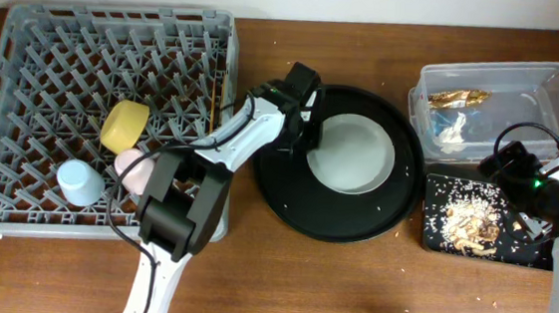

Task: Sort waste into correct bins and load items into the dishwasher rack
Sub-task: 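Grasp the white plate with the left gripper and stand it in the rack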

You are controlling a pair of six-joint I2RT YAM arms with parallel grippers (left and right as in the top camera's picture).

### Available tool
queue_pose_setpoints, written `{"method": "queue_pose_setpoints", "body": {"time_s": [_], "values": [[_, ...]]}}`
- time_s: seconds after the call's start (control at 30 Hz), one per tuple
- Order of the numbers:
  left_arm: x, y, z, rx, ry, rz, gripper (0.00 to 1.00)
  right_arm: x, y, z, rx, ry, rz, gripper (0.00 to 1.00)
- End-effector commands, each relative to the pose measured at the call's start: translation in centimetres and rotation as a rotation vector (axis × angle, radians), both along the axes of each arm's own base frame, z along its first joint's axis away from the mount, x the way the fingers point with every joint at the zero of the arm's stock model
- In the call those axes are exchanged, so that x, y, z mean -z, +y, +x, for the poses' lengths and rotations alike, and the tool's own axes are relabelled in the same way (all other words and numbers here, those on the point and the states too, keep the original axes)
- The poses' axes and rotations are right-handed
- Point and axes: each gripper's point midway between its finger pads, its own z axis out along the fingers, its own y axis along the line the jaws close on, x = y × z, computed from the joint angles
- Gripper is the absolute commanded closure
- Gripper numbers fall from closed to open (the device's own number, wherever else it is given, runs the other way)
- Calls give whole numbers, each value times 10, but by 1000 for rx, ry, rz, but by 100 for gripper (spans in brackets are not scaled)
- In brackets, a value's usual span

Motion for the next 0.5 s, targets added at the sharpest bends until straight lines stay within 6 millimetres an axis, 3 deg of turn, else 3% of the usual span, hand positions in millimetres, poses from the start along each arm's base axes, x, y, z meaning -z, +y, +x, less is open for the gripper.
{"method": "queue_pose_setpoints", "body": {"time_s": [0.0,0.1,0.17,0.2,0.33,0.47], "values": [[-30,37,23,-58,-25,84,100,-5,-2,1,10,-13,2,2],[-77,81,34,-112,-99,237,100,-5,-2,1,10,-13,2,2],[-139,145,37,-221,-213,465,100,-5,-2,1,10,-13,2,1],[-156,159,35,-249,-247,516,100,-5,-2,1,10,-13,2,2],[-261,251,9,-418,-470,940,100,-5,-2,1,10,-13,2,2],[-294,286,-9,-446,-510,1174,100,-5,-2,1,10,-13,2,2]]}}
